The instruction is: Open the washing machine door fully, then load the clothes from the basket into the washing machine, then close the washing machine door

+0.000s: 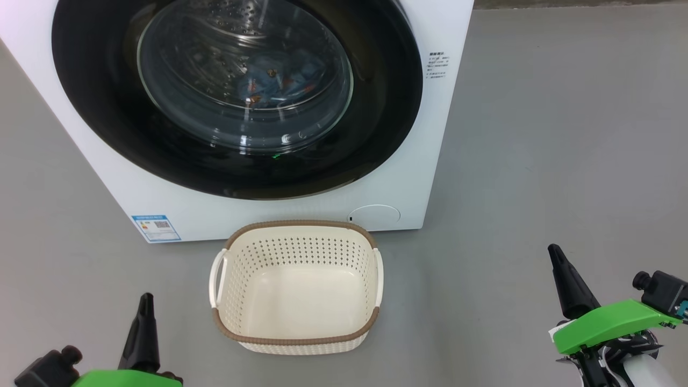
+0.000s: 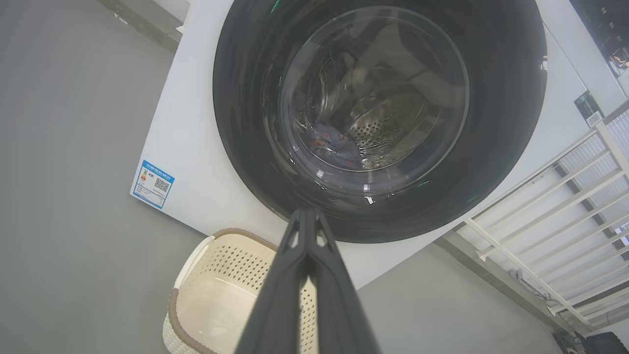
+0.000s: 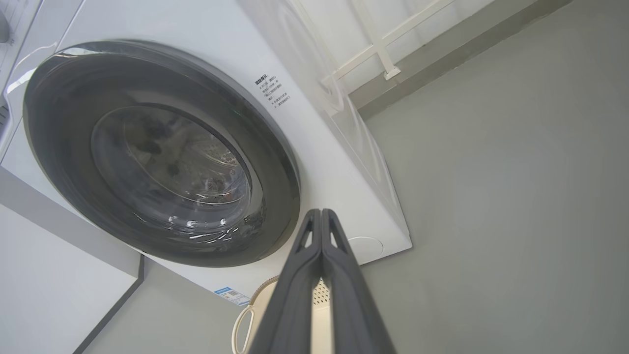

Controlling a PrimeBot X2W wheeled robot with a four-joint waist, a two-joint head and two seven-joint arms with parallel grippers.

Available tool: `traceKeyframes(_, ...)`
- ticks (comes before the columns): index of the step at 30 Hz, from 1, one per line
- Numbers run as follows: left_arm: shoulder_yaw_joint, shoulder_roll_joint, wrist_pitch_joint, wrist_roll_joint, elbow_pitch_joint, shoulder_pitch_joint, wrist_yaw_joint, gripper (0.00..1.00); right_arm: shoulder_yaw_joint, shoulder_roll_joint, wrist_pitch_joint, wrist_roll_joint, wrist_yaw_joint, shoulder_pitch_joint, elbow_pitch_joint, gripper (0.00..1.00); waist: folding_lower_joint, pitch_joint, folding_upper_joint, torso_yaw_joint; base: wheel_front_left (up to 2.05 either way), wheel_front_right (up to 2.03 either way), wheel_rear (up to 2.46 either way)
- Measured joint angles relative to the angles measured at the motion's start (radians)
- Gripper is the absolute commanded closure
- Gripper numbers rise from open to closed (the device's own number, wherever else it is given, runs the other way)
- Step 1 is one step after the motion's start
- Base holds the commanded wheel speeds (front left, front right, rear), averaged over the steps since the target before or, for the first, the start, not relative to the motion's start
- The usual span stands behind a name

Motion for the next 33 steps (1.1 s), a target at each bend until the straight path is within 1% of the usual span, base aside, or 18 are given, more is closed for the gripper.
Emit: traceKeyframes(33, 0.046, -0.028, 0.091, -0.291, 0.001, -0.001, -0.009, 1.00, -0.101, 0.059, 0.096, 0.276, 0.000, 0.006, -0.021, 1.00, 0.0000, -0.018, 0.0000, 0.011, 0.00, 0.00, 0.00)
